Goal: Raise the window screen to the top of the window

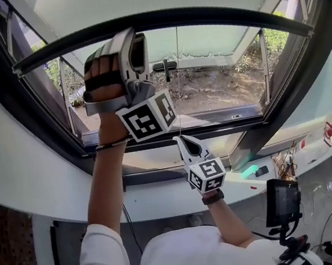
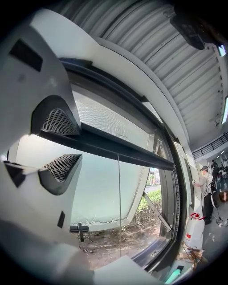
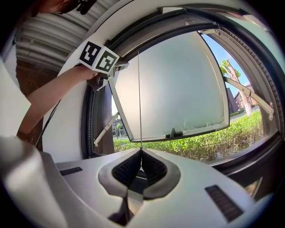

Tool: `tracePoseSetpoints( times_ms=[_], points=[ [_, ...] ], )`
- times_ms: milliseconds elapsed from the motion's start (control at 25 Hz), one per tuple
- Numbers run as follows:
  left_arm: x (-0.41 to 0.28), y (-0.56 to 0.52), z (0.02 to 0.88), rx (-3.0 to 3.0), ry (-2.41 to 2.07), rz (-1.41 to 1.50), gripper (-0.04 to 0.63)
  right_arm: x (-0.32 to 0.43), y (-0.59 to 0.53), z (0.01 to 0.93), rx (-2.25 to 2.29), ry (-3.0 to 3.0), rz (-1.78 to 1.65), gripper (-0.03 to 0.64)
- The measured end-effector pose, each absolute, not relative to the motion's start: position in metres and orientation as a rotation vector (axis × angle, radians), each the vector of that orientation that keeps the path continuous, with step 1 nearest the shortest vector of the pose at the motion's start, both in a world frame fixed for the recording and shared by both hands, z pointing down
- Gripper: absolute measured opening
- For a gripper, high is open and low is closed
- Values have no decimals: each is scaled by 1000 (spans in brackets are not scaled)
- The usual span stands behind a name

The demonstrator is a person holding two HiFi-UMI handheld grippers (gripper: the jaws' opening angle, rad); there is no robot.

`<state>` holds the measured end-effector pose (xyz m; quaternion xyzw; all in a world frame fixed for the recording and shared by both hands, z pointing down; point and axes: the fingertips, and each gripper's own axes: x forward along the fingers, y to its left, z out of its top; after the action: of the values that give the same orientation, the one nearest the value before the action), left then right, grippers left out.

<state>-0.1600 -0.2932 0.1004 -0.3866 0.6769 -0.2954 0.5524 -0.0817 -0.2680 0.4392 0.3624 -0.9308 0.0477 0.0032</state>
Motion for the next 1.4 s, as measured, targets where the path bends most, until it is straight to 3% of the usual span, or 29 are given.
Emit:
tracePoseSetpoints(
  times_ms=[1400],
  points=[
    [-162, -289, 14, -815, 1565, -634, 127, -66, -269, 354, 1191, -3019, -55, 3]
  ],
)
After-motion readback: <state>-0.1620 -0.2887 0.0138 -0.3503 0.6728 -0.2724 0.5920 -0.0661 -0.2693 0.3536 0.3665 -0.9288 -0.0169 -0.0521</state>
